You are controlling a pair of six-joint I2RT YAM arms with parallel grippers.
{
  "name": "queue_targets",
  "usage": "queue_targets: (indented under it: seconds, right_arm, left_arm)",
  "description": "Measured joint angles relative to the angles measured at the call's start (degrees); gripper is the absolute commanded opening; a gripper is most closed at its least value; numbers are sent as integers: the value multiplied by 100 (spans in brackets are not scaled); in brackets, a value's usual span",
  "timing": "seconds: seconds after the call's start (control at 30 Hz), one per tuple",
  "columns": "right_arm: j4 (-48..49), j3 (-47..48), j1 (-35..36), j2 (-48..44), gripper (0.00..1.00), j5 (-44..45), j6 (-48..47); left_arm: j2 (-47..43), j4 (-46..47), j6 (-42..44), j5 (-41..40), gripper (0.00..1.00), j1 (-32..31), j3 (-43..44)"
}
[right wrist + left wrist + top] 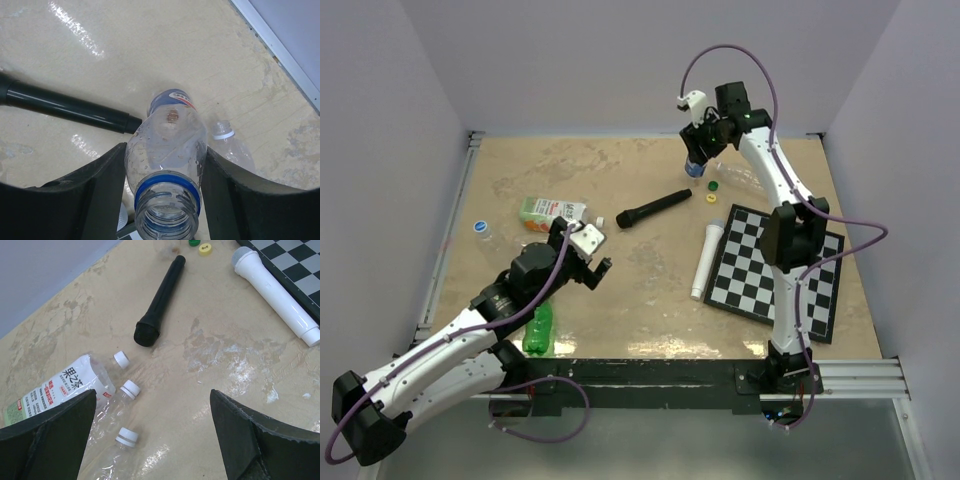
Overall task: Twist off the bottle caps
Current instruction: Place the plastic bottle at the center of the board, then pick up the plastic bottle at the center of the board.
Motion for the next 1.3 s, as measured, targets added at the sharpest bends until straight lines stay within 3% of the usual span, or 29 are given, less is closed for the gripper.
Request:
queue_targets:
  seconds: [0.7,1.3]
  right_arm:
    - [164,433,0,437,72,57,61]
    - [293,605,-2,498,72,59,81]
  left_arm:
    - [81,-2,42,-2,100,0,0]
    - [153,0,44,-2,100,0,0]
